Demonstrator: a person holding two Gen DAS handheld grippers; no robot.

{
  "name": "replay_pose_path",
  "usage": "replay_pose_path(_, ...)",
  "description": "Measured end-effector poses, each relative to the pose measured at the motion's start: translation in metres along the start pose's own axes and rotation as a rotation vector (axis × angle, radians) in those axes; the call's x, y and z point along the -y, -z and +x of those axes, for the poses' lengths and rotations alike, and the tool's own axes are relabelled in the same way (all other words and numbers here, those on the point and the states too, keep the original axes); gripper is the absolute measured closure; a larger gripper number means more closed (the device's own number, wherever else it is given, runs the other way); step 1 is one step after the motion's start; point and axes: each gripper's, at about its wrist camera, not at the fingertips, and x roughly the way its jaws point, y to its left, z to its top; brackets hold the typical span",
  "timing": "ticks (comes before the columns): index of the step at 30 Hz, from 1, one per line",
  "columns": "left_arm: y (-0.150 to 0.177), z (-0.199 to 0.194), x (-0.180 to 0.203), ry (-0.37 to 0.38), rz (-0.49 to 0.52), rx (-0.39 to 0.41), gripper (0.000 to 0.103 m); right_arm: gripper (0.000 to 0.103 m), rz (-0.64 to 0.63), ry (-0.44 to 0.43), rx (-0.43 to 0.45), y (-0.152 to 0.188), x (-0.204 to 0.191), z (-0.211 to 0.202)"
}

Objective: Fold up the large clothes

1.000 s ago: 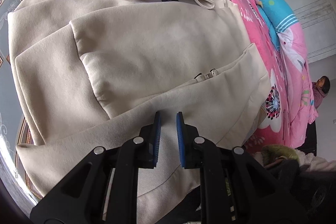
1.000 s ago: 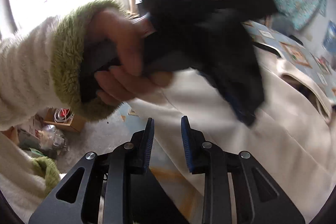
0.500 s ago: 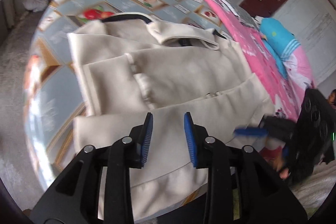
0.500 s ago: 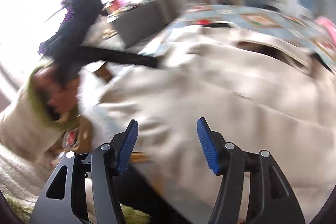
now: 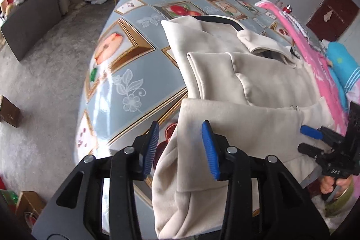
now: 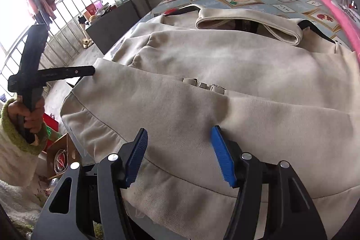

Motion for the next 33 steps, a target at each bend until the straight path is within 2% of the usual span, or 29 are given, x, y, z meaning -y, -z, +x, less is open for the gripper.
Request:
replay_pose_path(6, -0.011, 0.018, -0.025, 0.175, -0.12, -0.03, 0.067, 0.045, 0.02, -0.018, 0.007, 0.001, -0.001, -0.006)
replay_pose_path(8, -0.01, 0.02, -0.028, 0.216, -0.138, -0.033, 0.074, 0.045, 0.023, -0.023, 0.008, 0.001, 0.0, -0.006)
replay_pose_path(10, -0.009, 0.018, -0.026, 0.248, -0.131, -0.021, 0.086, 0.045, 0.032, -0.03, 0.01, 0.002, 0.001, -0.007)
replay_pose_path(11, -0.009, 0.015, -0.023, 0.247, -0.116, -0.009, 0.087, 0.045, 0.037, -0.034, 0.01, 0.002, 0.002, -0.007)
replay_pose_path(13, -0.008, 0.006, -0.015, 0.241, -0.067, 0.023, 0.097, 0.045, 0.047, -0.041, 0.013, 0.002, 0.003, -0.008)
replay_pose_path(19, 0.002, -0.041, 0.025, 0.19, 0.122, 0.141, 0.098, 0.045, 0.078, -0.054, 0.013, 0.001, 0.005, -0.008)
replay_pose_path(23, 0.025, -0.069, 0.067, 0.145, 0.28, 0.2, 0.098, 0.045, 0.179, -0.109, 0.001, -0.005, 0.015, -0.015)
replay_pose_path(25, 0.039, -0.078, 0.084, 0.133, 0.337, 0.208, 0.098, 0.045, 0.231, -0.175, 0.015, -0.008, 0.017, -0.025)
replay_pose_path(29, 0.068, -0.084, 0.111, 0.106, 0.431, 0.208, 0.098, 0.045, 0.369, -0.432, 0.011, -0.016, 0.017, -0.033)
replay_pose_path(31, 0.079, -0.083, 0.119, 0.088, 0.474, 0.199, 0.098, 0.045, 0.485, -0.591, -0.046, -0.017, 0.016, -0.019)
replay_pose_path(33, 0.087, -0.081, 0.124, 0.071, 0.503, 0.186, 0.098, 0.045, 0.571, -0.706, -0.11, -0.016, 0.011, 0.001)
